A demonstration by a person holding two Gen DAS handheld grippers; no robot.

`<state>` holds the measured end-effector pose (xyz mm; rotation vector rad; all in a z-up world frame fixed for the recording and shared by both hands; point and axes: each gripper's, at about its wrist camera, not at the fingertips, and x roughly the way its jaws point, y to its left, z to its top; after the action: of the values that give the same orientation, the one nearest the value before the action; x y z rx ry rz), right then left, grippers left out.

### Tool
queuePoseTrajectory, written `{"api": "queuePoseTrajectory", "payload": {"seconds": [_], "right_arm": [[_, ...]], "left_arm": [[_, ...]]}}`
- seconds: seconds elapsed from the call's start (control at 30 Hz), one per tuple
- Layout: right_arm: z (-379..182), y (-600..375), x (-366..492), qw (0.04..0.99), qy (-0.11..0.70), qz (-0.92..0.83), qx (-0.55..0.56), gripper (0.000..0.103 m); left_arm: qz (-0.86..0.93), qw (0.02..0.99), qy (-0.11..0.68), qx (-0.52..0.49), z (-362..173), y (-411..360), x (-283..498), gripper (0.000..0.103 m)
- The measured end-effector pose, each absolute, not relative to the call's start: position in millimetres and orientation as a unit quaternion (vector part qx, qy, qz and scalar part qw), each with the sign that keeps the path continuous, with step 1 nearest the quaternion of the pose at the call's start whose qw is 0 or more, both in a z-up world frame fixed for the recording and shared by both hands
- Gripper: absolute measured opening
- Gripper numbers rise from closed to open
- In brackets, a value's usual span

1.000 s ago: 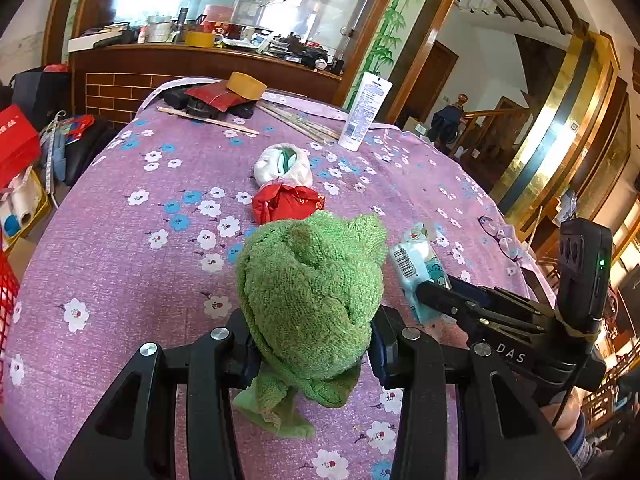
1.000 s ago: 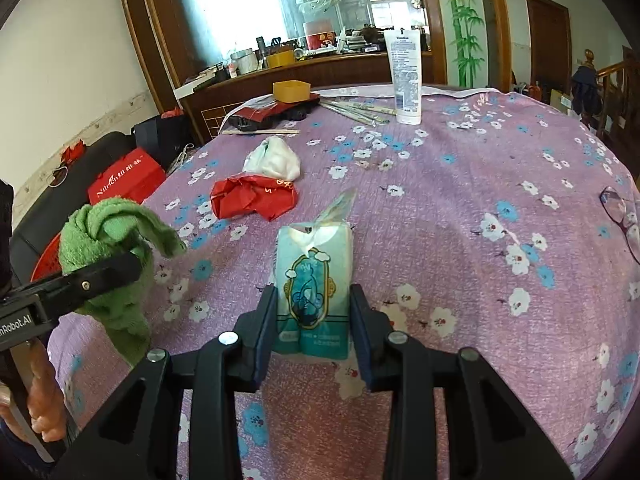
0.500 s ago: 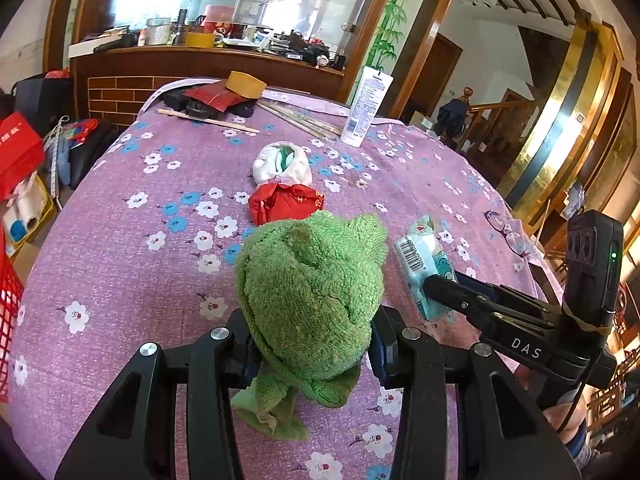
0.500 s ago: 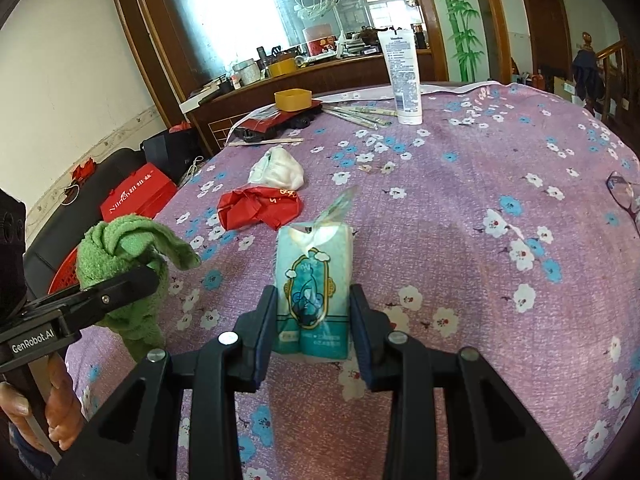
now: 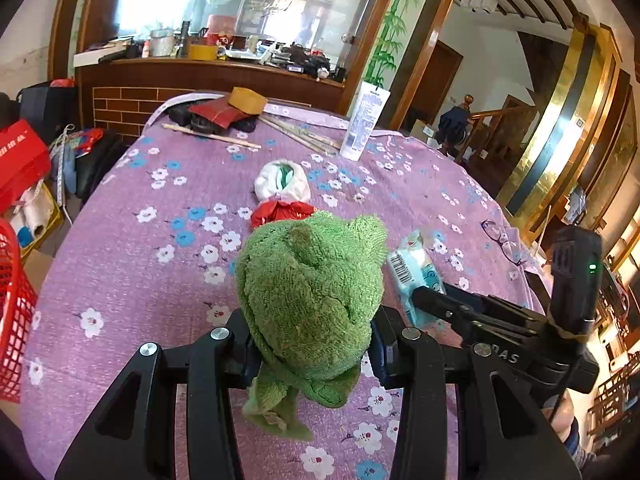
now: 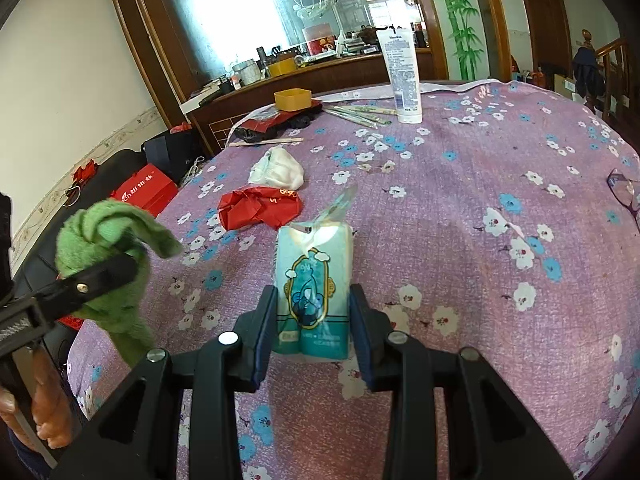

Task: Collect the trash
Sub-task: 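Lift the green towel with the left tool while the right tool lifts the tissue pack, then carry both items to the red basket and open both tools to drop them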

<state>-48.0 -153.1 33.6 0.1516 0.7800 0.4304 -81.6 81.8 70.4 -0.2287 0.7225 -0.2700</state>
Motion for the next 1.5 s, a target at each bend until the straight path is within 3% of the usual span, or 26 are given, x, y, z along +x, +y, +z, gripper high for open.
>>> {"api": "queuePoseTrajectory", "payload": {"seconds": [0.67, 1.2, 1.5], "right_arm": [[60.6, -94.1, -56.8, 0.866, 0.402, 0.291, 0.068, 0.036], [95.7, 22.4, -63.7, 0.827, 0.406, 0.388, 0.023, 0.036], [115.4, 103.2, -66.3, 0.810, 0.396, 0.433, -0.002, 0.038]], "left_arm": [[-0.103, 0.937, 0.302, -0.141, 107.5, 129.1, -107.1, 0.103], [-0.006, 0.947, 0.245, -0.209, 128.9, 240.3, -139.7, 0.103], [0.074, 0.934, 0.244, -0.251, 105.5, 314.1, -153.3, 0.103]]}}
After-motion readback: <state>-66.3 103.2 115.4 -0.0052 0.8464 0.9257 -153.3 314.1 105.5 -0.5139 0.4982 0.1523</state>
